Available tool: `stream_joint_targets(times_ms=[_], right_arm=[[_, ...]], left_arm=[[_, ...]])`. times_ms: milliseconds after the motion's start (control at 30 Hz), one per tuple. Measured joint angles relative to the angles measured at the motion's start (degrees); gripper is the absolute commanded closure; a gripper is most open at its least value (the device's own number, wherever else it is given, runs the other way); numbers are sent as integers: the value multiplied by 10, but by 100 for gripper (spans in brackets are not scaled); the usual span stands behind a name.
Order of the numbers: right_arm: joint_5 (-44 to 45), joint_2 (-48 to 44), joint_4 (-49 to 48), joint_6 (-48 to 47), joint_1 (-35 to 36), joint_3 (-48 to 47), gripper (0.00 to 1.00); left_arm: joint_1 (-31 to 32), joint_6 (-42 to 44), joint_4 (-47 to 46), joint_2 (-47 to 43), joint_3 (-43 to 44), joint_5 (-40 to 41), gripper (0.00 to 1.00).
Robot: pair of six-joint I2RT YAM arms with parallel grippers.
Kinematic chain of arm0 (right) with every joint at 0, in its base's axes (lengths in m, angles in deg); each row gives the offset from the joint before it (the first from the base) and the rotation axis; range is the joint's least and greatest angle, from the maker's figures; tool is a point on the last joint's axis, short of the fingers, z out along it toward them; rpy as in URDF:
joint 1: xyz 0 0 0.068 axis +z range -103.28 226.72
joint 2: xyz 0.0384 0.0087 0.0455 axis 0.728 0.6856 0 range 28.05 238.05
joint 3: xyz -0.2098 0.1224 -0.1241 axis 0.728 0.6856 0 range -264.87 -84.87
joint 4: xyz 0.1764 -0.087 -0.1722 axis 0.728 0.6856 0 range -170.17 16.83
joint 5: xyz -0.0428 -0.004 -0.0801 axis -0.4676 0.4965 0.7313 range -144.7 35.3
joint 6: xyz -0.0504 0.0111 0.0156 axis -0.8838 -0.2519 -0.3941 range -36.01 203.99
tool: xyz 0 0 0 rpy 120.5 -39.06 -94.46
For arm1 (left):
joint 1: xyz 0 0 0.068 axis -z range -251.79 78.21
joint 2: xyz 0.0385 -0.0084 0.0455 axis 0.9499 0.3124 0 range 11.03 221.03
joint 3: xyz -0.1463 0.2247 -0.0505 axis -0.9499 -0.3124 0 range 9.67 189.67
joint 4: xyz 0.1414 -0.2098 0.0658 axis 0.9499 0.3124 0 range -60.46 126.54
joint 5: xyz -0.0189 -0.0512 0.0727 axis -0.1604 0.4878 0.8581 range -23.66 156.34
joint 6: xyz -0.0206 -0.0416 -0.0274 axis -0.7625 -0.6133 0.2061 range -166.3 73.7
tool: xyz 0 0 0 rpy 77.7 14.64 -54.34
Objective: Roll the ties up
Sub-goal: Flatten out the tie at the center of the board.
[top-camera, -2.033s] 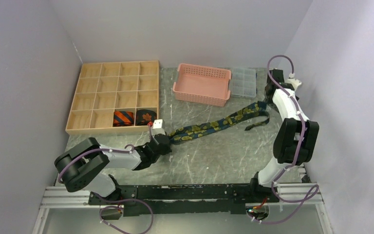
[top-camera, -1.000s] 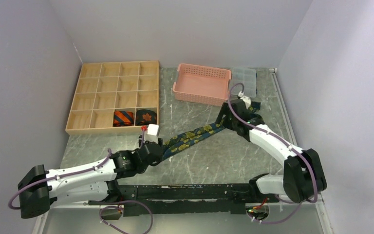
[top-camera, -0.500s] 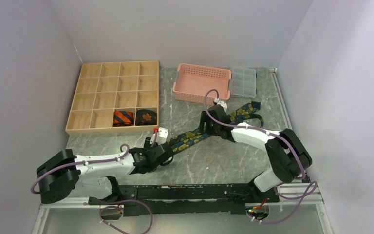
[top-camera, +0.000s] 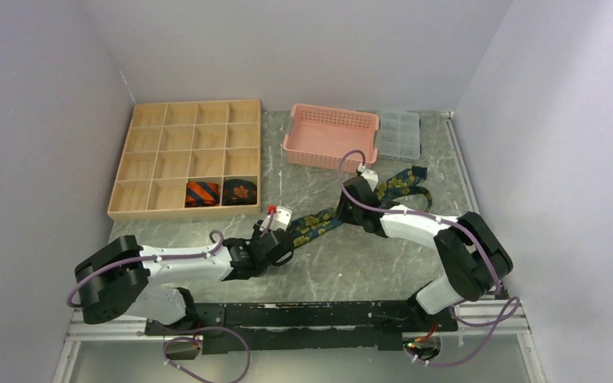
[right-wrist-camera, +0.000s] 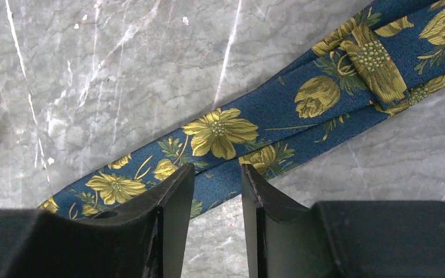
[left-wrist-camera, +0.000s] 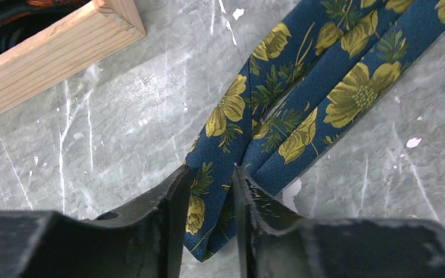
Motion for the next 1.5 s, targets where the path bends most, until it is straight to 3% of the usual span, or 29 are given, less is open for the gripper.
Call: stream_joint_targets(times_ms=[233,500,833,867,1000,1033,1100,1167,1333,1500], right_arm=[[1,5,-2,9,0,4,71],[9,10,3,20,-4,4,80],[10,12,-3,30,-35,23,87],[11,12,-4,29,-35,24,87],[7,-3,-9,24,-34,37,76],[5,-9,-8,22,-33,40,72],[0,-17,-9,16,-29,40,65],[-6,-22,-9,11,-24,40,64],[-14,-31,-11,8,-16,40,70],[-19,-25,-18,8,-16,40,74]], left_arm=[[0,12,-3,39,0,-19,96],[0,14,1,40,0,-20,97],[0,-52,76,-129,-17,-29,97],[0,-60,85,-138,-18,-30,88],[0,-58,99,-149,-19,-42,23],[0,-50,93,-145,-18,-45,14],[-1,-23,82,-121,-5,-54,11],[-17,11,70,-66,35,-87,11],[-100,84,17,52,128,-200,14],[-127,122,-9,132,182,-282,20]])
